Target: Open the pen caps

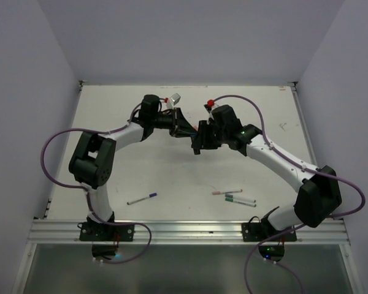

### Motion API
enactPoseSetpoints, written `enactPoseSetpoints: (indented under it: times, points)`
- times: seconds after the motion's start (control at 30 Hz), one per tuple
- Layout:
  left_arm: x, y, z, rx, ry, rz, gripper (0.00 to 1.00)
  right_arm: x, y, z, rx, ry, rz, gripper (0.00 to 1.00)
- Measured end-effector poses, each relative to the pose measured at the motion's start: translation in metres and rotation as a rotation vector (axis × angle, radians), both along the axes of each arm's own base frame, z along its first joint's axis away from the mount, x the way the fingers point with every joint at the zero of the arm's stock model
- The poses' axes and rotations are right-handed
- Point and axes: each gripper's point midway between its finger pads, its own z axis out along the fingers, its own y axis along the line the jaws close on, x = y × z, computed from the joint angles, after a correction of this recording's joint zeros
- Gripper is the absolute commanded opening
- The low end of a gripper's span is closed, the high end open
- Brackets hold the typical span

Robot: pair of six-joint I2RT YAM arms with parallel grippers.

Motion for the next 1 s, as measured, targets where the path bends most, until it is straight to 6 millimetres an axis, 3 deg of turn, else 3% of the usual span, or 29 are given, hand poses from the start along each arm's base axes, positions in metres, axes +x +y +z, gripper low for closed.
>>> enactPoseSetpoints:
  times: [0.27, 0.5, 1.0]
  points:
    - [0.003, 0.012, -0.004, 0.085, -0.011, 0.066, 0.00, -0.001, 0.007, -0.004, -0.029, 0.008, 0.016, 0.00]
    - [0.003, 0.022, 0.007, 0.134, 0.052, 0.171, 0.00, -0.004, 0.009, 0.013, -0.146, -0.083, 0.003, 0.00]
    - [0.000, 0.036, -0.017, 0.172, 0.173, 0.233, 0.00, -0.022, 0.012, -0.002, -0.232, -0.121, 0.060, 0.00]
